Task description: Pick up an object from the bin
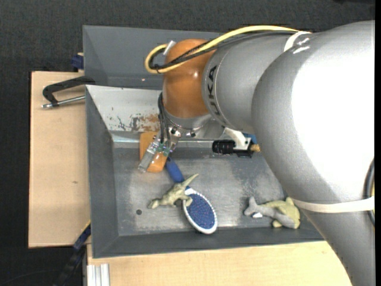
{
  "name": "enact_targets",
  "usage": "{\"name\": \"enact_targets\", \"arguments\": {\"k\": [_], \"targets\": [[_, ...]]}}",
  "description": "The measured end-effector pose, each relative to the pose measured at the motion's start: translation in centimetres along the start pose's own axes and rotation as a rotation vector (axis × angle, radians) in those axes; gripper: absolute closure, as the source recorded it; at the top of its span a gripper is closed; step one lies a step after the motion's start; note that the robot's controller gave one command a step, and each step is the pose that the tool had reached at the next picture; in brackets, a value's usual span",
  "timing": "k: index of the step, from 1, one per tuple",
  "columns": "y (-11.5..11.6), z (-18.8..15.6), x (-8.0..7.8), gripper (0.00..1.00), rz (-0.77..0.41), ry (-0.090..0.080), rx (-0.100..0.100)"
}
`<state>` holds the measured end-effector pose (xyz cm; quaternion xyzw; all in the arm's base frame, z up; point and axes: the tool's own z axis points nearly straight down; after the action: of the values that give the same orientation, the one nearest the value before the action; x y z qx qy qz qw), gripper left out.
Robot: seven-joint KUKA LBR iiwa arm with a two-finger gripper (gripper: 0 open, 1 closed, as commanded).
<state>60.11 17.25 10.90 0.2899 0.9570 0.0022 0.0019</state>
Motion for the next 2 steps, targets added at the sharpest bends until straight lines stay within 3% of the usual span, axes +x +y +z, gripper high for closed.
{"name": "enact_targets", "arguments": {"k": [1, 2], "targets": [[-0.8, 3.76, -0.43, 0.0, 0.102, 0.002, 0.002], [-0.62, 3.6, -0.44, 0.0, 0.099, 0.001, 0.001]]}}
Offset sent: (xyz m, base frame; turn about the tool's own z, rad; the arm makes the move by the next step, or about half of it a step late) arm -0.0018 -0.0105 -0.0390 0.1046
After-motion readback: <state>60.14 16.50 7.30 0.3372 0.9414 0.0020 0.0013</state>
